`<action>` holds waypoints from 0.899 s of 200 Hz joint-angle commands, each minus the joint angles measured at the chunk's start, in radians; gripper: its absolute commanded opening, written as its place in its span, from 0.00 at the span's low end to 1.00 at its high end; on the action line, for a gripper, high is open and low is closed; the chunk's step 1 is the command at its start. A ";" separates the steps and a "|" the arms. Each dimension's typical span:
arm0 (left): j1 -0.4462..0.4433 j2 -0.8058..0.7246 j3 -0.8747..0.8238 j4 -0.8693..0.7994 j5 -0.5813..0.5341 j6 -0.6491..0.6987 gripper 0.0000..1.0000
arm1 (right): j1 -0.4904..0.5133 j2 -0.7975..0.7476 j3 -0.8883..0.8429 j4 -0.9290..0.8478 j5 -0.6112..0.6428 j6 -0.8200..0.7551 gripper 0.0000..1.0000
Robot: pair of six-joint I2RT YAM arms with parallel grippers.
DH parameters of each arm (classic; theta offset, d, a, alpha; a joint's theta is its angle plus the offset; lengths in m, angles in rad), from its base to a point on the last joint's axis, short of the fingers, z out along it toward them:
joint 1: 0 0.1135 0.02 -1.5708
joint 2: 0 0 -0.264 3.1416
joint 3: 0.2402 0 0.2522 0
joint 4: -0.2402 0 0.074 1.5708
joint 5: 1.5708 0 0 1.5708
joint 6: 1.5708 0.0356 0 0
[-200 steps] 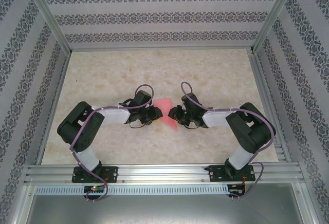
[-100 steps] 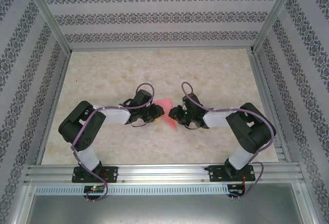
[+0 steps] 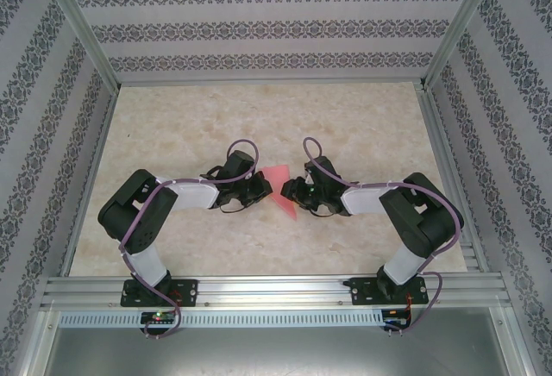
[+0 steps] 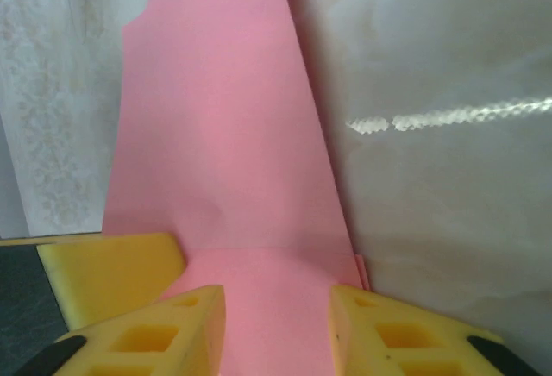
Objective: Fold a paper plane with a square sheet of paper (pick it up from the middle)
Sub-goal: Fold the wing for the fifth time at the center of the table.
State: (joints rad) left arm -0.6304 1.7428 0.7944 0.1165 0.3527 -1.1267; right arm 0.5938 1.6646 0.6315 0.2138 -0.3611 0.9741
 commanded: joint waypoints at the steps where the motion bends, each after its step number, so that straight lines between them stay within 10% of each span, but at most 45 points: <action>1: -0.001 -0.043 0.004 -0.028 -0.036 0.028 0.02 | 0.005 -0.022 0.022 -0.074 0.077 -0.118 0.44; 65: 0.017 -0.203 -0.014 -0.225 -0.196 0.056 0.01 | 0.080 -0.157 0.159 -0.274 0.330 -0.416 0.79; 180: 0.055 -0.450 -0.092 -0.371 -0.371 0.037 0.02 | 0.193 -0.234 0.052 -0.059 0.472 -0.617 0.84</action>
State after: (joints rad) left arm -0.5888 1.2995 0.7086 -0.2104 0.0235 -1.1011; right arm 0.7837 1.4590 0.6804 0.1013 0.0788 0.3870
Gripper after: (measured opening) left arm 0.048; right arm 0.833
